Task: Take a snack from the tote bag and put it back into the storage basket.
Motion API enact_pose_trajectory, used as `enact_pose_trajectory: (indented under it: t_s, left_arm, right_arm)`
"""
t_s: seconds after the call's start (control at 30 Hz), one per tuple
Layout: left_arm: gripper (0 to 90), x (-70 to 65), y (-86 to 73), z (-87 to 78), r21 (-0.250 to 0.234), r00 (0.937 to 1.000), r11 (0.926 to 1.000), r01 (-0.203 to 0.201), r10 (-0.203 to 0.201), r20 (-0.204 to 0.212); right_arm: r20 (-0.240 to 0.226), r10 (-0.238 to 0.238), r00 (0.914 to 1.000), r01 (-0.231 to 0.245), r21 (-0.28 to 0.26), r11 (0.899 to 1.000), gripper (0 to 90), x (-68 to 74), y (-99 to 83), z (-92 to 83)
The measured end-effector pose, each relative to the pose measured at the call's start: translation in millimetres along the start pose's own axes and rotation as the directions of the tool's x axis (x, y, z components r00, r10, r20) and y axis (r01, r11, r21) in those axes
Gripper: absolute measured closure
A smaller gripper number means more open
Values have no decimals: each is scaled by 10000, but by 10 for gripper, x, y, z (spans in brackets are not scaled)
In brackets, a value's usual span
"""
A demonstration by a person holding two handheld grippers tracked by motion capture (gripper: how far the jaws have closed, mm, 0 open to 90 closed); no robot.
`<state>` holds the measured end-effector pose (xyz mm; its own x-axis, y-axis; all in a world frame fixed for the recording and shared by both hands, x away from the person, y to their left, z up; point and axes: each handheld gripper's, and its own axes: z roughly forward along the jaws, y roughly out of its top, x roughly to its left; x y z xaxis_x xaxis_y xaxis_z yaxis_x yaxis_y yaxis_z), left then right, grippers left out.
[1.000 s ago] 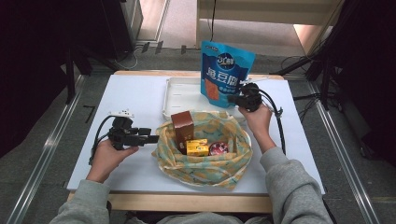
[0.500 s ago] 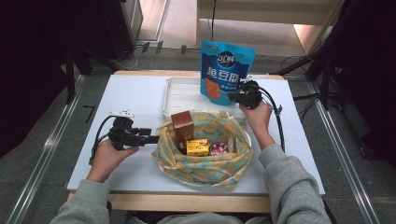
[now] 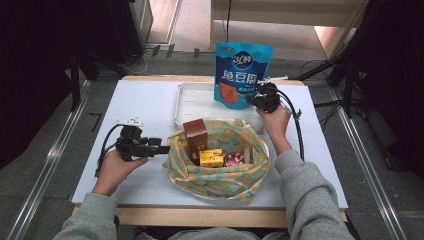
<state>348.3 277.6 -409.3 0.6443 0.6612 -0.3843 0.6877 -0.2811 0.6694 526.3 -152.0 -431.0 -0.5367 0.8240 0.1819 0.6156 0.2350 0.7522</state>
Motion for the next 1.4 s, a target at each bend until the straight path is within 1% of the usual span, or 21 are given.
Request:
enact_pose_trajectory:
  t_s: [0.07,0.1,0.2,0.23,0.27,0.3,0.37,0.5,0.53,0.63,0.73,0.83,0.93,0.97,1.07,1.2,1.23,1.27,1.3,1.33,1.4]
  left_arm:
    - [390,-1,0,3,12,10000,10000,-15,15,8]
    - [390,-2,-1,6,9,10000,10000,-5,5,19]
    - [390,-3,-2,6,8,10000,10000,-7,7,19]
    - [390,-4,-3,5,31,10000,10000,10,-10,18]
    - [390,-4,-3,5,31,10000,10000,10,-10,18]
    - [390,-4,-5,2,-25,10000,10000,3,-3,49]
    - [390,-3,-5,0,-45,10000,10000,14,-14,64]
    - [390,0,-5,-5,-42,10000,10000,23,-23,52]
    - [390,-1,-5,-4,-51,10000,10000,23,-22,58]
    - [390,-6,-2,-3,-62,10000,10000,9,-9,55]
    - [390,-6,-1,-2,-58,10000,10000,16,-15,72]
    - [390,-3,-5,-3,-50,10000,10000,9,-9,79]
    - [390,0,-10,-12,-65,10000,10000,4,-4,71]
    - [390,3,-12,-18,-41,10000,10000,-12,12,64]
    - [390,1,-15,-18,-46,10000,10000,2,-1,63]
    - [390,2,-14,-11,-46,10000,10000,16,-16,62]
    - [390,3,-14,-10,-41,10000,10000,3,-2,65]
    - [390,3,-13,-10,-30,10000,10000,-13,14,70]
    - [390,1,-13,-10,-42,10000,10000,-16,17,70]
    - [390,1,-13,-10,-42,10000,10000,-16,17,70]
    - [390,2,-14,-11,-46,10000,10000,-2,3,70]
  right_arm:
    - [23,-10,10000,10,-5,10000,900,-10,5,4]
    - [55,102,9999,-102,-10,9999,900,-28,13,9]
    - [64,232,9997,-231,-81,9997,900,-50,15,17]
    - [23,373,9993,-373,-108,9992,900,-67,18,26]
    - [23,373,9993,-373,-108,9992,900,-67,18,26]
    - [-42,564,9984,-565,-129,9983,900,-78,16,31]
    - [-96,609,9981,-611,-136,9980,900,-77,13,32]
    - [-193,349,9992,-352,-117,9993,900,-10,-1,35]
    - [-305,204,9993,-208,-121,9997,900,22,-1,48]
    - [-350,192,9992,-196,-94,9998,900,62,4,76]
    - [-413,60,9991,-62,-61,10000,900,130,35,139]
    - [-333,-74,9994,71,-77,9999,900,163,53,175]
    - [-217,-104,9997,101,-130,9999,900,167,54,186]
    - [-160,12,9999,-14,-151,9999,900,145,52,196]
    - [-37,64,10000,-64,-166,9998,900,112,44,209]
    - [-12,104,9999,-104,-184,9998,900,93,36,223]
    - [81,148,9999,-146,-235,9996,900,80,34,234]
    - [81,148,9999,-146,-235,9996,900,80,34,234]
    - [54,307,9995,-305,-246,9992,900,63,32,239]
    - [54,307,9995,-305,-246,9992,900,63,32,239]
    - [-65,394,9992,-395,-271,9988,900,52,33,239]
